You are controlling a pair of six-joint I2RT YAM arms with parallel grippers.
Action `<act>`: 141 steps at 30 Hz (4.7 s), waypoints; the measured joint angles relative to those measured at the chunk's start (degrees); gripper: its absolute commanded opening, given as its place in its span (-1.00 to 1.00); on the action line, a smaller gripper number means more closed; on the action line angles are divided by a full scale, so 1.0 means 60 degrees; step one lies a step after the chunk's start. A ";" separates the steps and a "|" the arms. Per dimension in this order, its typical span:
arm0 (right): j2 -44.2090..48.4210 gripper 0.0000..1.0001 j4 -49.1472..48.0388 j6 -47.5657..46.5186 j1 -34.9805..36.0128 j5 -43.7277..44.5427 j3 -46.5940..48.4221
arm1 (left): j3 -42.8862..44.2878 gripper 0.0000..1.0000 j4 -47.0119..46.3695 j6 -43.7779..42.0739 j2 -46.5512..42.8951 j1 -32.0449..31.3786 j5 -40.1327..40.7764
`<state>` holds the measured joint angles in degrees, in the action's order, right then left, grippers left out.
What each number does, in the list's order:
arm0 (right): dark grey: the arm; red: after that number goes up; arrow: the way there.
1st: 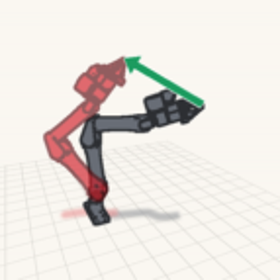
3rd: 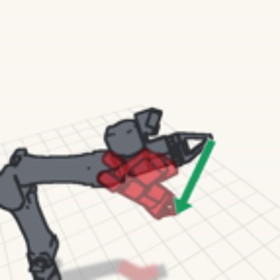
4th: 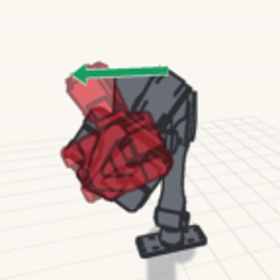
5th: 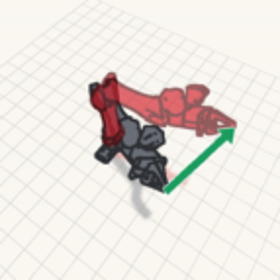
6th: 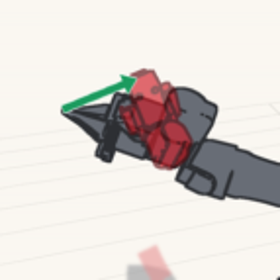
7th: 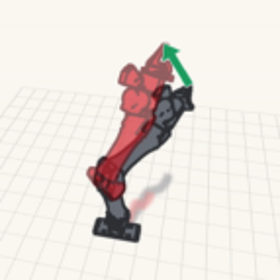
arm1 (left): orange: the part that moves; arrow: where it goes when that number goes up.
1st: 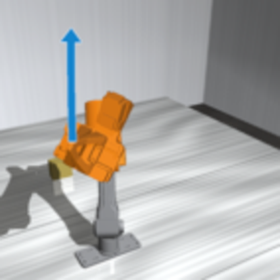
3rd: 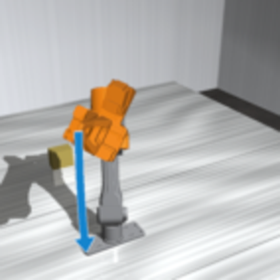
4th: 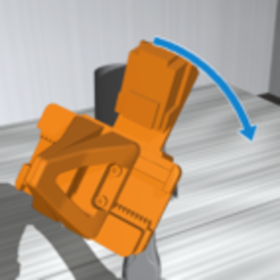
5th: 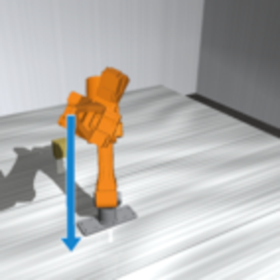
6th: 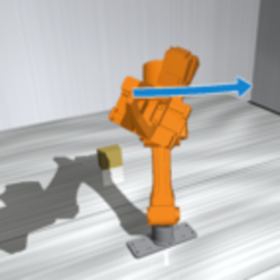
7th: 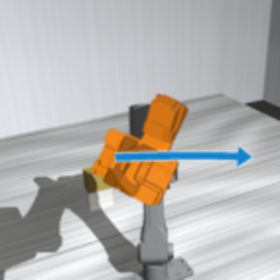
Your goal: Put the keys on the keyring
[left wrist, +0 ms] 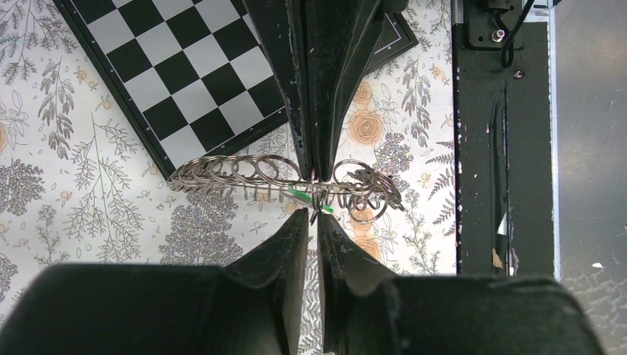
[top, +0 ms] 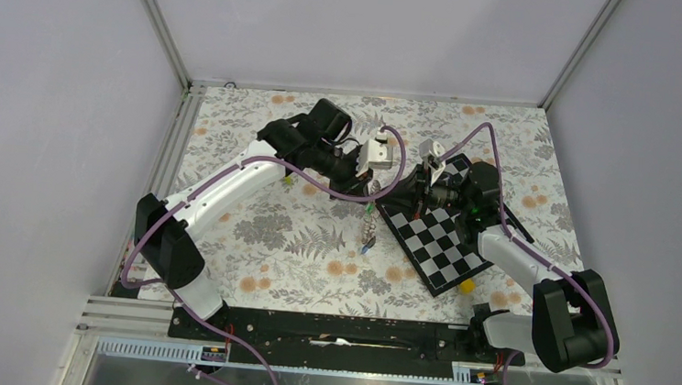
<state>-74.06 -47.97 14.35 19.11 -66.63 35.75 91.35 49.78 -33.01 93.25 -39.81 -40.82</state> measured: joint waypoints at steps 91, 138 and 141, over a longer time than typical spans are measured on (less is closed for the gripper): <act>0.0000 -0.68 -0.0062 -0.0379 0.0000 0.0171 -0.0171 | 0.0113 -1.00 -0.0025 0.0270 0.0481 0.0171 -0.1035; -0.1155 -0.14 -0.3344 0.1468 0.0372 0.0521 -0.0940 | 0.4215 -1.00 0.4758 -0.1075 0.2310 -0.1694 0.4087; -0.1169 -0.19 -0.3370 0.1494 0.0419 0.0521 -0.0940 | 0.4058 -1.00 0.4674 -0.1071 0.2310 -0.1694 0.4054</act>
<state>-81.08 -68.18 23.31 21.63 -63.51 30.11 115.70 77.82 -39.44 107.11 -49.98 -16.49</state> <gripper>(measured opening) 0.428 0.014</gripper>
